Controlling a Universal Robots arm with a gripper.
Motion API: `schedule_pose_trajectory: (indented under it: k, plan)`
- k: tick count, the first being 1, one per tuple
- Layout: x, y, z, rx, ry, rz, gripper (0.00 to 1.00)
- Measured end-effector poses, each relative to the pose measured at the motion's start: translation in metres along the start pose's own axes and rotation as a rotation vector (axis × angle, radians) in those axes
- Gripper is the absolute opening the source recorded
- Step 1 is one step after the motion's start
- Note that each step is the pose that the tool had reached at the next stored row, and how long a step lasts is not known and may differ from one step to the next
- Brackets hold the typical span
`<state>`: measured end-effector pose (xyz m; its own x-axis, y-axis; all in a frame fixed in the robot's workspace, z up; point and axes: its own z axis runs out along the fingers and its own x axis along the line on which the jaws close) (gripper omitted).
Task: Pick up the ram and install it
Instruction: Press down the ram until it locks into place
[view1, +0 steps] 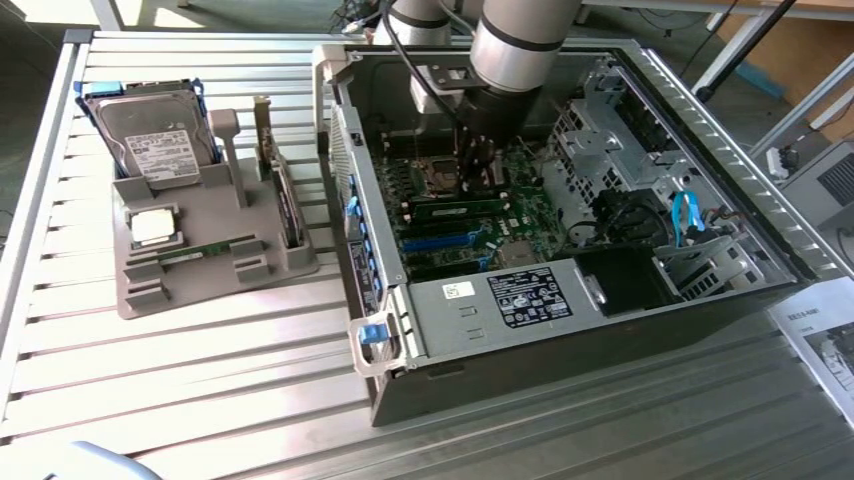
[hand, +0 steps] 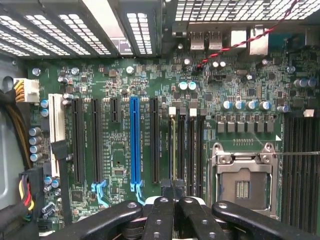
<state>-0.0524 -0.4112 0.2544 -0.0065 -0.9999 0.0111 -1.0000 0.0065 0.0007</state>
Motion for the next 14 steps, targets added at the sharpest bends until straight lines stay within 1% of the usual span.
schedule_pose_trajectory:
  k: [14]
  plan:
    - [0.0001,0.0021,0.0001,0.0,-0.0001,0.0,0.1]
